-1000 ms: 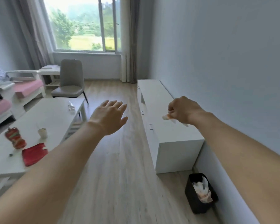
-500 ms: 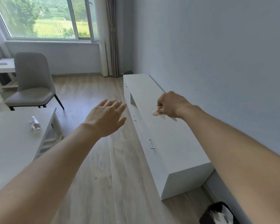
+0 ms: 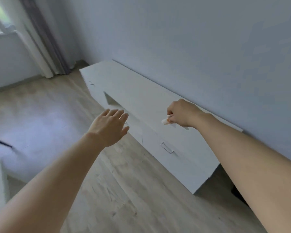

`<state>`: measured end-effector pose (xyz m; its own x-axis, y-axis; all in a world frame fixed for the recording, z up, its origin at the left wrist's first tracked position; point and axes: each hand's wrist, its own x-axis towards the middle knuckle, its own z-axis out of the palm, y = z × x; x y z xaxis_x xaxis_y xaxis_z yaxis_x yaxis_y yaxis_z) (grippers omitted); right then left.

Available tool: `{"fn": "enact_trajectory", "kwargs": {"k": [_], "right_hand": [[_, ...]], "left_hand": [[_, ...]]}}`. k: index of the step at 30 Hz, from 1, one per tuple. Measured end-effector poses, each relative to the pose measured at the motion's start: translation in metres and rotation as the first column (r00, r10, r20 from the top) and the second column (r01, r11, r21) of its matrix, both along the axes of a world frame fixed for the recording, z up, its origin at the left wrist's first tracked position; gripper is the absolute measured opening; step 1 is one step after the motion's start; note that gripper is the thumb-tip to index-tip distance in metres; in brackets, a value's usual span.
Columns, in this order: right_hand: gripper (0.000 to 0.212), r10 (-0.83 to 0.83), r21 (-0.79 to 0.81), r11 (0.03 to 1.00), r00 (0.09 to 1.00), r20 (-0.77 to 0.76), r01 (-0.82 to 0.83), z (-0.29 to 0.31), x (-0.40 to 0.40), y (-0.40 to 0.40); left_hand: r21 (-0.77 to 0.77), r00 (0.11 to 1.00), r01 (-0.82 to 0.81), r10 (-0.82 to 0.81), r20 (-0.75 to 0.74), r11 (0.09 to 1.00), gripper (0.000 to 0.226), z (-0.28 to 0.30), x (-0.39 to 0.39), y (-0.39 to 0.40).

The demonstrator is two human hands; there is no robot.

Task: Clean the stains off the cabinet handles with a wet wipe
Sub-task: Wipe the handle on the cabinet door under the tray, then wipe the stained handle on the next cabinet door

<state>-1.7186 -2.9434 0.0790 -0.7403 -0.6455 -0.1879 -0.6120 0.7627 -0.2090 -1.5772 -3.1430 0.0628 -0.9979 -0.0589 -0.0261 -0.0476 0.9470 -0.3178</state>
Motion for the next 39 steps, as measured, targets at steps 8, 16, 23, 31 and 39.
{"fn": "enact_trajectory", "kwargs": {"k": [8,16,23,31,39], "right_hand": [[0.022,-0.338,0.022,0.941,0.936,0.092,0.338,-0.059,-0.078,-0.017],[0.02,-0.488,0.096,0.873,0.851,0.195,0.478,-0.154,-0.124,-0.042],[0.019,-0.646,0.119,0.761,0.729,0.224,0.638,-0.228,-0.142,-0.041],[0.014,-0.774,0.039,0.632,0.626,0.096,0.774,-0.355,-0.146,-0.053],[0.015,-0.78,-0.162,0.625,0.615,-0.114,0.763,-0.457,-0.145,-0.065]], "left_hand": [[0.092,0.958,0.275,-0.281,0.054,0.957,0.054,-0.065,-0.133,-0.049],[0.116,0.879,0.433,-0.447,0.168,0.894,0.052,-0.158,-0.23,-0.072],[0.127,0.761,0.604,-0.617,0.2,0.787,0.054,-0.251,-0.286,-0.076],[0.145,0.623,0.782,-0.752,-0.215,0.607,0.06,-0.422,-0.322,-0.09],[0.04,0.435,0.873,-0.74,-0.513,0.486,0.051,-0.545,-0.351,-0.085]]}}
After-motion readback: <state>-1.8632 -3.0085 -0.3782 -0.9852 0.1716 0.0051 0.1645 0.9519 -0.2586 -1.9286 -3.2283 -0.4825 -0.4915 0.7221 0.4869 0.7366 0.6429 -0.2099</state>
